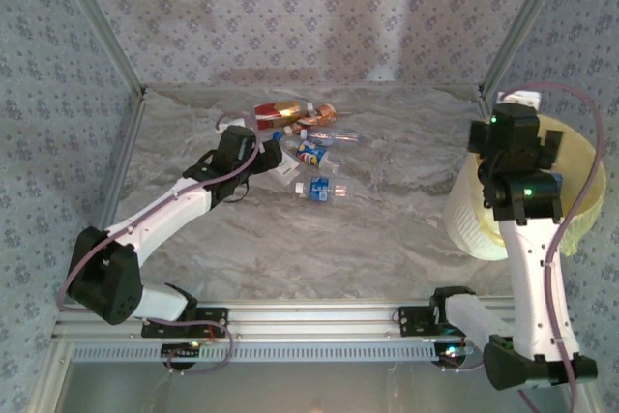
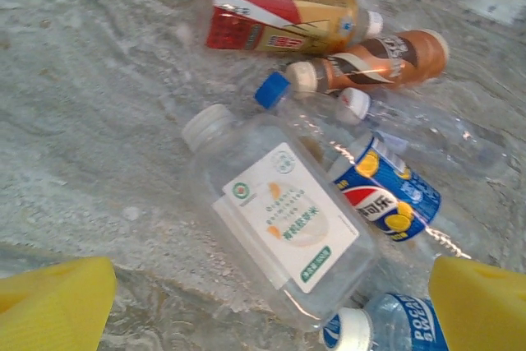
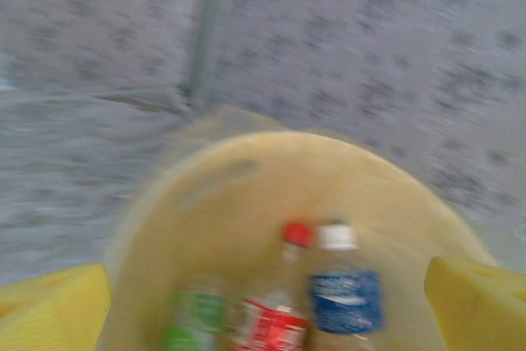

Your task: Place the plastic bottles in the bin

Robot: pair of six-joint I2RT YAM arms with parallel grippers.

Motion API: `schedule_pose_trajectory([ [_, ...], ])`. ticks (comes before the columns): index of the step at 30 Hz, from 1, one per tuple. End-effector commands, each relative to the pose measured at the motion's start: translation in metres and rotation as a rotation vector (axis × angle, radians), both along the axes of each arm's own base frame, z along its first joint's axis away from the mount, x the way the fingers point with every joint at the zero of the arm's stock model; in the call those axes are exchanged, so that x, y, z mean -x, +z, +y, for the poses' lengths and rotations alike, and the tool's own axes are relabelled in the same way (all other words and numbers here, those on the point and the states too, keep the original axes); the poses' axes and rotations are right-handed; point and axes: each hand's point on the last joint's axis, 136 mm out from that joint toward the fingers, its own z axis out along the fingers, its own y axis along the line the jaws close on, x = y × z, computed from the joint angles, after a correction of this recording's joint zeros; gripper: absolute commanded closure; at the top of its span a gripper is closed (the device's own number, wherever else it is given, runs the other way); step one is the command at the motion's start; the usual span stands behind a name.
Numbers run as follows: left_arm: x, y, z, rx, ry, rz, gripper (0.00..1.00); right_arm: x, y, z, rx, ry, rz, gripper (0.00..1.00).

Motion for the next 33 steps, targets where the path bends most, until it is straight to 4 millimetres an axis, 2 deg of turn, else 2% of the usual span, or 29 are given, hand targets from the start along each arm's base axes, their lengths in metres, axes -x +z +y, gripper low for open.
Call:
schedule_pose_trajectory([
  [1, 0.002, -0.009, 0.016, 0.012, 0.080, 0.042, 0.02, -0.020, 0.016, 0.064, -0.130, 0.261, -0.114, 0.00],
  [4, 0.003, -0.011, 0.019, 0.074, 0.091, 0.057, 0.02, -0.037, 0.016, 0.121, -0.205, 0.481, -0.179, 0.00],
  [8, 0.009, -0.013, 0.029, 0.109, 0.143, 0.057, 0.02, -0.052, -0.013, 0.183, -0.329, 0.719, -0.149, 0.00],
  [9, 0.011, -0.014, 0.033, 0.116, 0.156, 0.059, 0.02, -0.056, -0.036, 0.195, -0.344, 0.750, -0.096, 0.00],
  [15, 0.015, -0.007, 0.032, 0.226, 0.126, 0.007, 0.02, -0.069, -0.111, 0.256, -0.433, 0.883, 0.065, 0.00],
  [18, 0.016, -0.008, 0.039, 0.230, 0.154, 0.016, 0.02, -0.066, -0.152, 0.285, -0.416, 0.971, 0.173, 0.00],
  [20, 0.018, -0.011, 0.039, 0.221, 0.151, 0.034, 0.02, -0.055, -0.183, 0.304, -0.394, 1.078, 0.294, 0.00],
  [23, 0.021, -0.016, 0.038, 0.207, 0.135, 0.059, 0.02, -0.031, -0.226, 0.320, -0.295, 1.255, 0.526, 0.00],
  [26, 0.021, -0.022, 0.038, 0.202, 0.136, 0.067, 0.02, -0.034, -0.253, 0.320, -0.143, 1.279, 0.653, 0.00],
  [33, 0.015, -0.024, 0.031, 0.210, 0.107, 0.074, 0.02, -0.055, -0.282, 0.339, 0.005, 1.334, 0.777, 0.00],
])
